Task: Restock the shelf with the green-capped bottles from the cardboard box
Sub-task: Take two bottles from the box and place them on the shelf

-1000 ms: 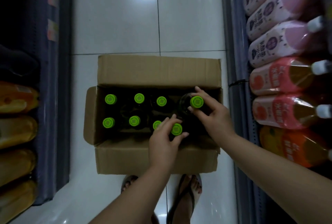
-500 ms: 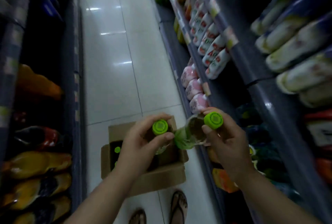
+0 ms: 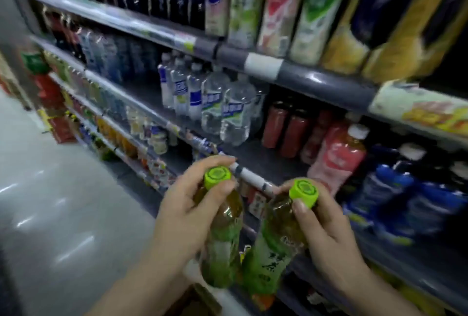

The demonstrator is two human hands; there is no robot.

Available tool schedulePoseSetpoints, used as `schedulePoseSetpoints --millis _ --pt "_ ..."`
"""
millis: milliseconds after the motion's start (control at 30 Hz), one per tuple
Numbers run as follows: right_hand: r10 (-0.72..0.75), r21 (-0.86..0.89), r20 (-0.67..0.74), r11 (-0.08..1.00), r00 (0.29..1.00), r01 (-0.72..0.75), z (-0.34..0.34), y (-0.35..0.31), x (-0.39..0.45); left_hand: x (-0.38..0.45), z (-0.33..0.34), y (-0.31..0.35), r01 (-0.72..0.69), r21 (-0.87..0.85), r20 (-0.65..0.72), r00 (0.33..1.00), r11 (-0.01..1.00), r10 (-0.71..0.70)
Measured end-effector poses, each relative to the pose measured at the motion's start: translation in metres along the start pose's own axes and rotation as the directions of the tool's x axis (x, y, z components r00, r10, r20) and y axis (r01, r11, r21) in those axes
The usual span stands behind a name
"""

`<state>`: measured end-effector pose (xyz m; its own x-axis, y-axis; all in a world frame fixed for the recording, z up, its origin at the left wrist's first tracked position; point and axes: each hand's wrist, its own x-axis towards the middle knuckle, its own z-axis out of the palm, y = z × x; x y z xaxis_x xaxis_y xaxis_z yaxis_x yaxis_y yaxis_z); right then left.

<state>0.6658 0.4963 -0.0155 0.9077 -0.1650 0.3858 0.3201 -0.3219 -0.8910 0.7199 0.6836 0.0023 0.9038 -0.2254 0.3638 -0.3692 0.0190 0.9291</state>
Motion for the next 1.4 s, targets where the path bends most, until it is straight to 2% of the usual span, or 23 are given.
schedulePoseSetpoints --millis 167,433,667,833,1000,1200,1400 --pt "0.073 -0.052 -0.215 0.995 0.974 -0.086 -0.068 -0.028 -0.039 0.021 0.060 0.039 -0.067 -0.074 0.208 0.975 0.995 0.081" --pt "0.036 -0.210 -0.495 0.965 0.868 -0.159 -0.153 -0.036 -0.094 0.024 0.171 0.053 -0.098 -0.180 0.512 0.840 0.979 0.178" --pt "0.012 -0.284 -0.634 0.927 0.773 -0.247 -0.212 -0.030 -0.127 0.008 0.258 0.058 0.037 -0.273 0.649 0.745 0.961 0.156" --pt "-0.018 -0.318 -0.677 0.908 0.736 -0.271 -0.250 -0.019 -0.138 0.004 0.307 0.054 0.062 -0.298 0.687 0.706 0.953 0.169" --pt "-0.078 -0.369 -0.679 0.896 0.730 -0.247 -0.286 -0.002 -0.138 0.004 0.347 0.047 0.069 -0.286 0.681 0.717 0.956 0.152" --pt "-0.095 -0.372 -0.685 0.898 0.722 -0.235 -0.324 0.016 -0.118 0.010 0.382 0.028 -0.009 -0.281 0.573 0.801 0.960 0.175" --pt "-0.077 -0.362 -0.720 0.890 0.690 -0.278 -0.348 0.038 -0.092 0.023 0.411 0.017 -0.027 -0.200 0.481 0.868 0.979 0.122"
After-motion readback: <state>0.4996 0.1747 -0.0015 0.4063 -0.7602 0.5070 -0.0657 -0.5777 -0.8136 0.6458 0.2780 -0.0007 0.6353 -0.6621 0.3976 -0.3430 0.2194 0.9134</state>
